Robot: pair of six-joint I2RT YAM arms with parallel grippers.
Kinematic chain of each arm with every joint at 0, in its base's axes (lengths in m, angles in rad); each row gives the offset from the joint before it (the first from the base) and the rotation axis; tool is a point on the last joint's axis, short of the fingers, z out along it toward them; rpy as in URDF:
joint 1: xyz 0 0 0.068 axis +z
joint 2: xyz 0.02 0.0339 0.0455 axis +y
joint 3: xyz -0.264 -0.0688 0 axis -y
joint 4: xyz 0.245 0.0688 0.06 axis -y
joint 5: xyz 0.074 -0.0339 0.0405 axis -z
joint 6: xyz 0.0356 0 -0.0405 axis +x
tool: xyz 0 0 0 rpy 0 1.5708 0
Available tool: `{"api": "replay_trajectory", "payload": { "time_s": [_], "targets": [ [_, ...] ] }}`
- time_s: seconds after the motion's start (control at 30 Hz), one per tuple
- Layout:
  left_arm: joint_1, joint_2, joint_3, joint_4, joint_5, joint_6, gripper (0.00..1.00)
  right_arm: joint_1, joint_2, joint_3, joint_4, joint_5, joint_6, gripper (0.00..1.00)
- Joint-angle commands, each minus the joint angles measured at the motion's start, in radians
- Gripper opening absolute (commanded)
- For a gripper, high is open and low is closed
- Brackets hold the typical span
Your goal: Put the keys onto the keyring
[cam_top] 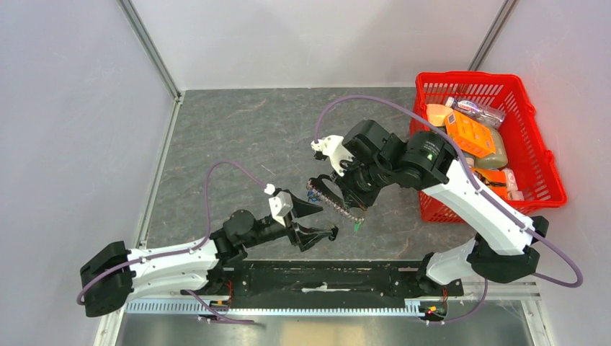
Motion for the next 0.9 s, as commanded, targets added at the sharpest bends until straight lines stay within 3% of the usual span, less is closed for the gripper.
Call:
{"api": "replay_trajectory", "payload": {
  "time_s": [0.0, 0.63, 0.87],
  "targets": [
    [-0.005, 0.037, 0.059, 0.130, -0.085, 0.063, 0.81, 0.015, -0.041, 0.045, 0.014, -0.020, 0.017, 0.00],
    [-0.006, 0.093, 0.078, 0.256, -0.195, 0.098, 0.81, 0.023, -0.055, 0.054, -0.013, -0.127, 0.030, 0.00],
    [-0.006, 0.047, 0.054, 0.262, -0.195, 0.116, 0.81, 0.022, -0.084, 0.028, -0.042, -0.171, 0.058, 0.00]
  ]
}}
